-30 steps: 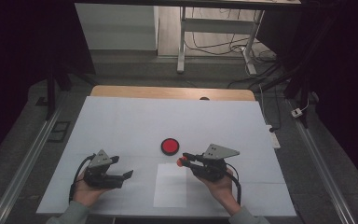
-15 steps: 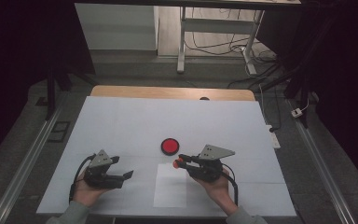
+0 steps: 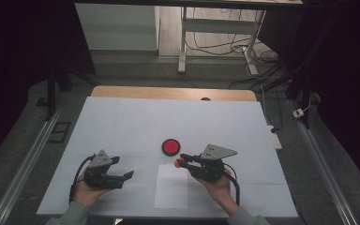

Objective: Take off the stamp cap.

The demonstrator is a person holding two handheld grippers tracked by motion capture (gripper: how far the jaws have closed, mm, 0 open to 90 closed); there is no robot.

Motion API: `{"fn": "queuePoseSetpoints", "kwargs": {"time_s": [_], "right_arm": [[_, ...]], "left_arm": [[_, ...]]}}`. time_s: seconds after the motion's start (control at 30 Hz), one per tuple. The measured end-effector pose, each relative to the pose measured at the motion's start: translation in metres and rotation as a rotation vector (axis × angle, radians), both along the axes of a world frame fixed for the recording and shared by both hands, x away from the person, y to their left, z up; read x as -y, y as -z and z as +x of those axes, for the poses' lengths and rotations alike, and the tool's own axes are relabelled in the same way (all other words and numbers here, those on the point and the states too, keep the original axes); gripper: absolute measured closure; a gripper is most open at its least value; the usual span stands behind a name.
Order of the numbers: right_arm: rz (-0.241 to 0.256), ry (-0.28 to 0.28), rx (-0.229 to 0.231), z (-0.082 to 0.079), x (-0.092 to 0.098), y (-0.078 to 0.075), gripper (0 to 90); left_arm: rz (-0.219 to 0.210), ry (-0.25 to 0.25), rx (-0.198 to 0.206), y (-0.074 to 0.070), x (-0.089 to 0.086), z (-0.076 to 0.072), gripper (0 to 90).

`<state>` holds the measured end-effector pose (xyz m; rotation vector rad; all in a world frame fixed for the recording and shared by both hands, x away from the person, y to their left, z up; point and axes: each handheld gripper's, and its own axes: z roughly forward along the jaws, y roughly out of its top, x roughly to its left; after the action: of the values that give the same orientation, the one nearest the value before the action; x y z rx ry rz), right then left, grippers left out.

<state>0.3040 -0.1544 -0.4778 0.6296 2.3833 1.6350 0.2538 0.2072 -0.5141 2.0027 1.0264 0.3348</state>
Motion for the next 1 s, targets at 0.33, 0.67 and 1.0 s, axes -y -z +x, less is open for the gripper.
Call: {"fn": "queuePoseSetpoints", "kwargs": {"time_s": [0.33,0.67,1.0], "right_arm": [[0.008,0.014,-0.002,0.0,0.005,-0.002,72.0],[0.003,0.002,-0.003,0.002,0.002,-0.001,72.0],[0.009,0.004,-0.008,0.002,0.004,-0.001,72.0]], "left_arm": [[-0.003,0.011,0.003,0.0,0.003,0.003,19.2],[0.004,0.024,0.01,-0.001,0.005,0.002,19.4],[0.025,0.075,0.024,-0.005,0.021,0.005,19.8]]}}
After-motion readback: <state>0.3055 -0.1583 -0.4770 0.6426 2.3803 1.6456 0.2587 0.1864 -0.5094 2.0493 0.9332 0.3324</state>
